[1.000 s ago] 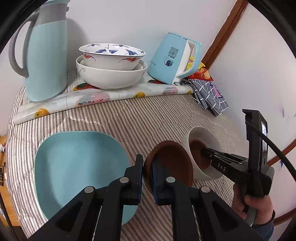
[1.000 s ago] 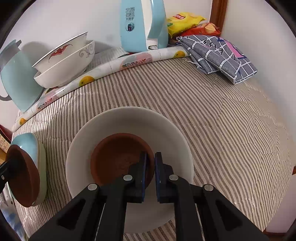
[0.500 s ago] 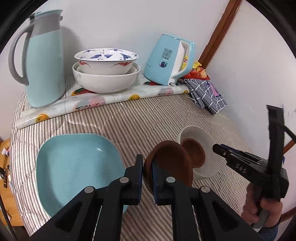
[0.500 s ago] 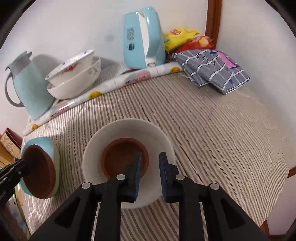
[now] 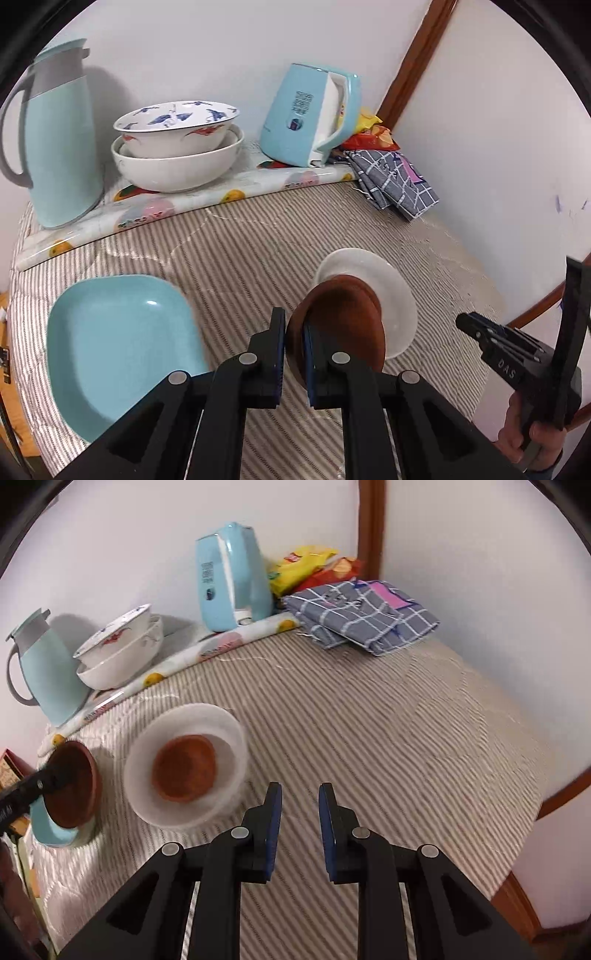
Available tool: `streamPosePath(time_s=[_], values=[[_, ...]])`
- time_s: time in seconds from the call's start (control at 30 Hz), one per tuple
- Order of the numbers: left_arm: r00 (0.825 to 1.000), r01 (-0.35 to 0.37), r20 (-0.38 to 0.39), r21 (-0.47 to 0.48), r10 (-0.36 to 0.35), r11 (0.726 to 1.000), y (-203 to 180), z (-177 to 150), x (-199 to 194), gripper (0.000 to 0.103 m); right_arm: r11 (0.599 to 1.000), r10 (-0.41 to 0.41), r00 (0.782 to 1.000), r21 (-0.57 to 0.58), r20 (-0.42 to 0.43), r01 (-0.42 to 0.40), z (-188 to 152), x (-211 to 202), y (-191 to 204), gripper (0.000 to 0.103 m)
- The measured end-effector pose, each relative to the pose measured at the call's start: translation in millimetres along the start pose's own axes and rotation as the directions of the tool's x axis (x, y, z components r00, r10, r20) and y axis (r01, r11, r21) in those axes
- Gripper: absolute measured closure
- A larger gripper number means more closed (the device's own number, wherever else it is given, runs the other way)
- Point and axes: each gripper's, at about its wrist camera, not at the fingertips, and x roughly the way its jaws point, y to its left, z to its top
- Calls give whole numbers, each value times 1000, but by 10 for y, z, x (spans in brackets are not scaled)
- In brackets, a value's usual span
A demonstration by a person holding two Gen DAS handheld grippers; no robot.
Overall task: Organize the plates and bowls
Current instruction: 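Lower the left gripper's brown bowl into the white bowl and open the left gripper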
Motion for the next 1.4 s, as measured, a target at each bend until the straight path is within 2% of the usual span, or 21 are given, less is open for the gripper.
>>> streamPosePath(time_s=[0.4, 0.73, 1.4], values=[[1000, 2, -16, 61, -1, 998, -318, 161, 276, 94, 1000, 11, 1000, 29, -8, -11, -202, 32, -229, 83], [998, 7, -59, 81, -2, 997, -467, 233, 556, 94, 999, 13, 1000, 52, -10, -13, -261, 86, -342, 83], [993, 1, -120, 70, 8, 998, -494, 209, 905, 93, 998, 40, 999, 48, -19, -39, -299, 137, -304, 83]])
